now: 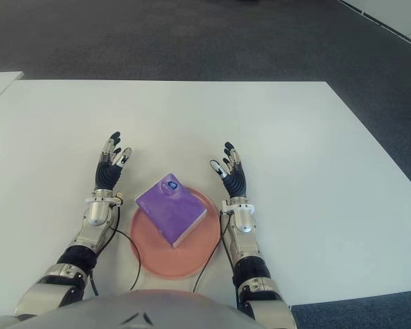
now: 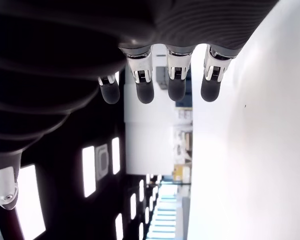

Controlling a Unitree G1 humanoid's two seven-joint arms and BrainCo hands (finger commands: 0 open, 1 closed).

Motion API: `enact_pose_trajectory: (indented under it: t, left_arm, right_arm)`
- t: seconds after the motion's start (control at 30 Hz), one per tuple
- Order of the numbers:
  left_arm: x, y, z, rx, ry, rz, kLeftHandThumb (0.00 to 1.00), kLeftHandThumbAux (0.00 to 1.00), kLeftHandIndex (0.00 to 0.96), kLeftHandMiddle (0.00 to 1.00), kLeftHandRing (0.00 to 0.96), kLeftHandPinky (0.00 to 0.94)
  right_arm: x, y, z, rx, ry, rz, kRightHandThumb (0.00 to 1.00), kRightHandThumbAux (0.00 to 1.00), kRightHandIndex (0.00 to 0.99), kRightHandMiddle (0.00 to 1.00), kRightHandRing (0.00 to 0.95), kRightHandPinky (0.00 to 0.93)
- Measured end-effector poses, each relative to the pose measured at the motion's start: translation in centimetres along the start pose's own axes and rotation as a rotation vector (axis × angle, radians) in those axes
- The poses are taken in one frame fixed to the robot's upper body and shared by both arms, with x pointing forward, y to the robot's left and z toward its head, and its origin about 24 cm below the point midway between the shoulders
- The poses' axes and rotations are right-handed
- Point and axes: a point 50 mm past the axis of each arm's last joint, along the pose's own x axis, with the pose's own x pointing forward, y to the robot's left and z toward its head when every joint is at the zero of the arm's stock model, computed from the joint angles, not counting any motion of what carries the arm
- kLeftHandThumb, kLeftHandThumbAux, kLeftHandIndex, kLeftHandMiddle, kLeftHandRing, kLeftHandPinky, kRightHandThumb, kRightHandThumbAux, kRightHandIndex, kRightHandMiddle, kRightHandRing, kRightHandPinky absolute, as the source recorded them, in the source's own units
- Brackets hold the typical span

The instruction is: Put the tissue paper into the plate.

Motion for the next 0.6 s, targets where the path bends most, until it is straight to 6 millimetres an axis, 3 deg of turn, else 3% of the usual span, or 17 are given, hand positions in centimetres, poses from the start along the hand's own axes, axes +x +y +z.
enact_pose_trajectory:
  t: [0.6]
  left_arm:
    - [-0.31, -0.14, 0.05, 0.011, 0.003, -0.012, 0.0, 0.403, 0.0, 0.0, 0.0, 0.0]
  right_arm:
    - [-0.31, -0.08, 0.01, 0.014, 0.026, -0.045, 0.15, 0.464, 0.0, 0.0, 0.0, 0.0]
